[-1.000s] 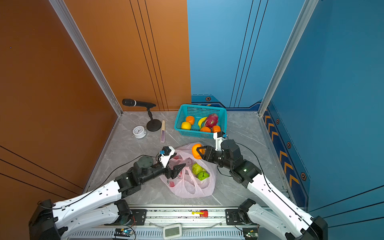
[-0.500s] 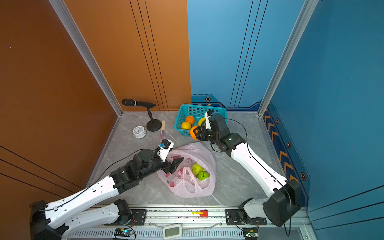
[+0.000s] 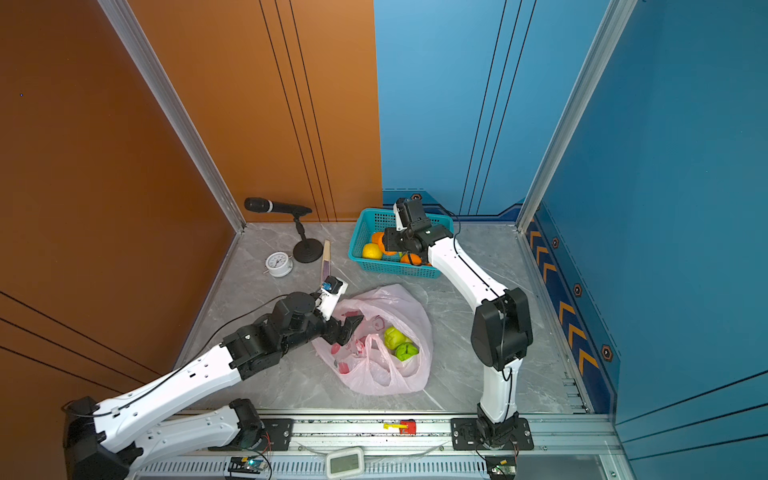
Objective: Untie the knot of the plastic bag and take out the fruit
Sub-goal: 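Carry the orange fruit over the teal basket with the right gripper, then lower the orange fruit into the teal basket and open the right gripper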
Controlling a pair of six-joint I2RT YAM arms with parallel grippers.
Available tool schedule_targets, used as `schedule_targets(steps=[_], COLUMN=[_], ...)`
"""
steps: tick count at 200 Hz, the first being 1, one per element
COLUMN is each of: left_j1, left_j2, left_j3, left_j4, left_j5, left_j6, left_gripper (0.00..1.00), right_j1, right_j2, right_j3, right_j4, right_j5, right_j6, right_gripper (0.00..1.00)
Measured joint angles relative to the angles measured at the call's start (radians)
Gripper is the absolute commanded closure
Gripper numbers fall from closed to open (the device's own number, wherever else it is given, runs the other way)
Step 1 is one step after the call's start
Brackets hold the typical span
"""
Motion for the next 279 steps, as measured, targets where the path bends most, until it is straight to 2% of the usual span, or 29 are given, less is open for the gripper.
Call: schedule_targets(steps=[45,104,187,208,238,279], left_j1=[0.005,0.006,0.017,0.018,0.019,0.019], left_j2=[0.011,0.082,0.166,0.179,0.183,0.183], left_j3=[0.001,0.048,0.103,0.112,0.119,0.119], left_j4=[-0.002,-0.011,-0.014,-0.015,-0.017,-0.017], left_j5=[0.000,0.001,0.006,0.011,0.019,0.029], left_j6=[-0.015,-0.018,-0.018,-0.018,-0.018,-0.034], left_gripper=[0.07,0.07,0.06,0.06,0.06,0.06], right_j1=[-0.039,-0.063,-0.064,-0.064,-0.064,-0.064], right_j2=[0.201,0.403,0.529,0.535,0.535,0.530], right_j3=[0.187,0.312,0.399,0.405,0.407,0.407], right_j4=[-0.039,-0.078,-0.092,-0.091,-0.093,-0.118], right_j5=[-0.001,-0.009,-0.039,-0.040,-0.048,-0.059], right_j6=[-0.026,-0.032,-0.032,-0.031,-0.032,-0.033], right_gripper=[0.47,0.47,0.47,0.43,0.29,0.24])
